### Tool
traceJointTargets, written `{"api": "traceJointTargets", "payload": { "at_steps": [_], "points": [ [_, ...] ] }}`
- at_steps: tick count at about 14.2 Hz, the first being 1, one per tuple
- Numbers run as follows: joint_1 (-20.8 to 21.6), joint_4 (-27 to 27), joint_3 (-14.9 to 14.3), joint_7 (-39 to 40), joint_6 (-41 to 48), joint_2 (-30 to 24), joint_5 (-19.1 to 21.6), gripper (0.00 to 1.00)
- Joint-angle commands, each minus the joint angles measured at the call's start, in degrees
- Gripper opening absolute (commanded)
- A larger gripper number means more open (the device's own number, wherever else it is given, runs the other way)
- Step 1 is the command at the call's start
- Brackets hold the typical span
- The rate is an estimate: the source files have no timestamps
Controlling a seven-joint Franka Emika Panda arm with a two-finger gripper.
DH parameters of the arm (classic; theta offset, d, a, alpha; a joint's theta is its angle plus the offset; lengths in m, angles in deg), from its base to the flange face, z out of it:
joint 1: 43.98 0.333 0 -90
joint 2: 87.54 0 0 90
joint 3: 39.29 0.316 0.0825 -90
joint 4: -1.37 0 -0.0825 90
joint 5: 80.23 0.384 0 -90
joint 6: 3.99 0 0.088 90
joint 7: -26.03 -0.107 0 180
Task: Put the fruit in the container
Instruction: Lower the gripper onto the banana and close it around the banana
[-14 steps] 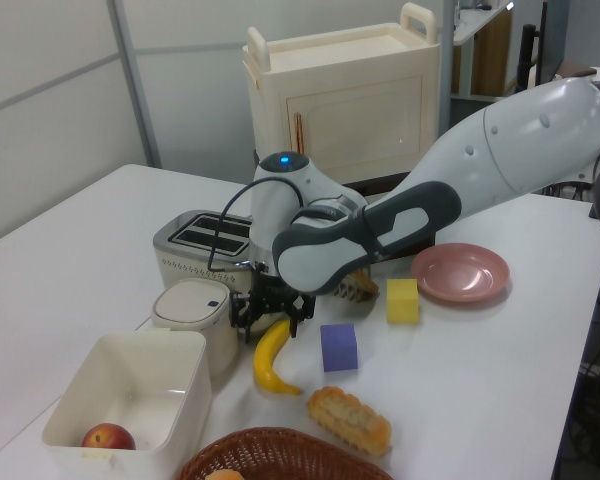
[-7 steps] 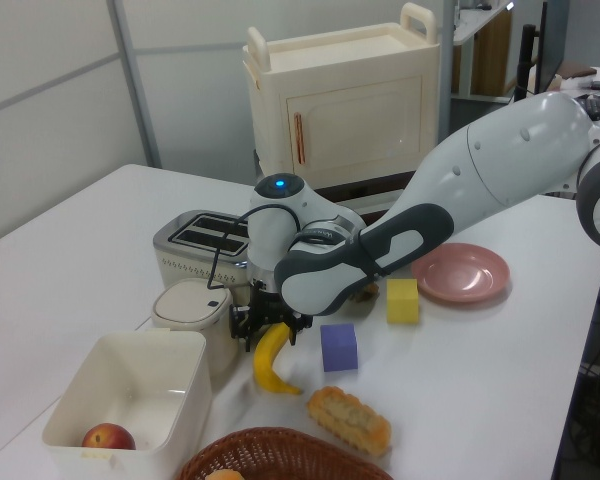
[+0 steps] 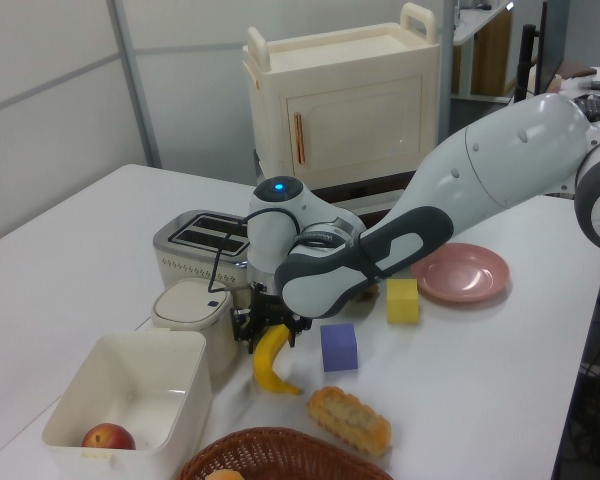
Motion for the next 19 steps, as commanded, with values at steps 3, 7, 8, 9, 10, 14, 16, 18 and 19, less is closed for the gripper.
{"api": "traceJointTargets", "payload": {
  "at_steps": [3, 7, 8, 9, 10, 14, 16, 18, 19],
  "points": [
    [0.5, 0.7, -0.2, -1.9, -1.7, 1.4, -2.7, 0.80],
    [0.5, 0.7, -0.2, -4.4, -2.5, 2.2, -5.9, 0.80],
    [0.5, 0.6, -0.2, -4.4, -2.5, 2.5, -6.3, 0.80],
    [0.5, 0.7, -0.2, -4.4, -2.5, 2.6, -6.4, 0.80],
    [0.5, 0.6, -0.2, -4.4, -2.5, 2.7, -6.4, 0.80],
    [0.5, 0.6, -0.2, -4.5, -2.5, 2.8, -7.6, 0.68],
    [0.5, 0.6, -0.2, -4.5, -2.6, 2.9, -7.6, 0.50],
    [0.5, 0.7, -0.2, -4.5, -2.6, 2.8, -8.0, 0.47],
    [0.5, 0.7, -0.2, -4.5, -2.6, 2.8, -8.3, 0.44]
  ]
}}
